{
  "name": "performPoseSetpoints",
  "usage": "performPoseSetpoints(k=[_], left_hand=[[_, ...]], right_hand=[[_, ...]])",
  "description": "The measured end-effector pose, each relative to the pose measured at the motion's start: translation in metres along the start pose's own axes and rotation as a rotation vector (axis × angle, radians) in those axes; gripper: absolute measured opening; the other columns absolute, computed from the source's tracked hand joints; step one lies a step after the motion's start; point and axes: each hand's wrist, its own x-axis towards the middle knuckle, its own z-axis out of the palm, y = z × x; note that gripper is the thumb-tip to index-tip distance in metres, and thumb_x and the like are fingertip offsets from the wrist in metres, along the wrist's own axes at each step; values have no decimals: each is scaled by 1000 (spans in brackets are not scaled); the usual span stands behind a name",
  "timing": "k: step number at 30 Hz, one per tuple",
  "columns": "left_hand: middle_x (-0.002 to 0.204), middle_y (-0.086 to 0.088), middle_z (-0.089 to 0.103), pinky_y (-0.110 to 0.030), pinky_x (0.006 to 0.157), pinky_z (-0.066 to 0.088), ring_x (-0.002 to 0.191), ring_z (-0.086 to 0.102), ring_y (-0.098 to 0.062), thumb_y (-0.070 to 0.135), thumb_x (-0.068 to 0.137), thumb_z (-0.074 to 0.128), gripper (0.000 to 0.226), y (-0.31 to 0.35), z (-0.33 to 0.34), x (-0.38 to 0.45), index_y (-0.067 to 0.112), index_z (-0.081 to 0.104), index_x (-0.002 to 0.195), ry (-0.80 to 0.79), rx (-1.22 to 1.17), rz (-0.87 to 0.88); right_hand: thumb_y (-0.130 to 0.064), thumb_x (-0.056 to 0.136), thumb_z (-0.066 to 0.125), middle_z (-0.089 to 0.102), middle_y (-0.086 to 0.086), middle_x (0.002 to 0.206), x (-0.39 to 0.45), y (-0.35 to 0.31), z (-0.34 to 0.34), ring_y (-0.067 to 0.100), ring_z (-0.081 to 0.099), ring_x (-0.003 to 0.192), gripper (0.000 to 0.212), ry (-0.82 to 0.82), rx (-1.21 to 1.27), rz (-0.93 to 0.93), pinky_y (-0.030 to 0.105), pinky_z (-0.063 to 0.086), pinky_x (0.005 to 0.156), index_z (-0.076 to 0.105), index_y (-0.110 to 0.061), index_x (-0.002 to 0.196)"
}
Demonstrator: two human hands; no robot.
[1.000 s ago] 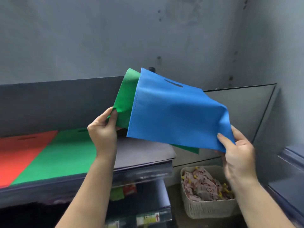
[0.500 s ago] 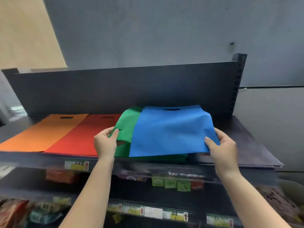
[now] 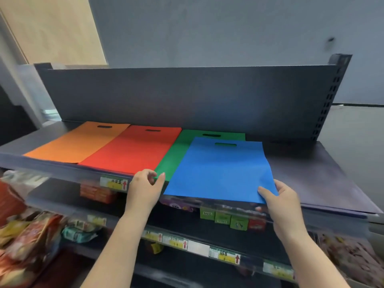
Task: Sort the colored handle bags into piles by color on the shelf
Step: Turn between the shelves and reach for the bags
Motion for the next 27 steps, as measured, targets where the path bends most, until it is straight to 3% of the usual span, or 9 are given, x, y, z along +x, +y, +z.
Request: performPoseSetpoints(k=[3, 7, 12, 17, 24, 27], left_hand=[[85, -2, 60, -28, 59, 37, 79, 60, -21, 44, 90, 56, 32, -1, 2, -18, 12, 56, 89, -130, -35, -156], [80, -11, 69, -29, 57, 45, 70, 64, -27, 29, 88, 66, 26, -1, 3, -29, 5, 60, 95, -60, -246, -186], [70, 7, 68, -18, 44, 47, 42, 58, -6, 14, 84, 71, 23, -9, -17, -34, 6, 69, 105, -32, -247, -165], [75, 16, 58, -11, 37, 41, 50, 57, -7, 15, 86, 68, 9, -23, -53, -38, 20, 64, 92, 106, -111, -37], [84, 8, 65, -11, 40, 42, 53, 62, -8, 15, 87, 67, 12, -81, -138, -23, 25, 60, 89, 284, -204, 60], [79, 13, 65, -14, 39, 44, 53, 62, -6, 12, 86, 67, 25, -113, -184, -7, 34, 57, 81, 350, -260, 89]], right_hand=[[-1, 93, 54, 68, -11, 94, -2, 8, 2, 5, 67, 59, 25, -67, 1, 38, 17, 47, 42, 61, -25, 96], [-1, 92, 53, 68, -6, 89, -9, 20, 7, 7, 62, 48, 27, -126, -33, 65, 18, 46, 40, 60, -27, 95], [0, 90, 54, 66, -6, 94, -26, 26, 18, 10, 59, 44, 32, -111, -77, -9, 19, 45, 39, 58, -30, 102], [-2, 87, 60, 66, -9, 90, -45, 18, 56, 4, 63, 53, 34, -116, -71, -76, 18, 48, 40, 57, -27, 109], [-4, 86, 64, 66, -13, 90, -81, 5, 155, 7, 65, 63, 37, -171, -7, -169, 16, 48, 41, 55, -33, 108], [-5, 86, 65, 66, -11, 96, -98, -3, 213, 12, 65, 73, 38, -204, 37, -209, 16, 48, 42, 56, -34, 109]])
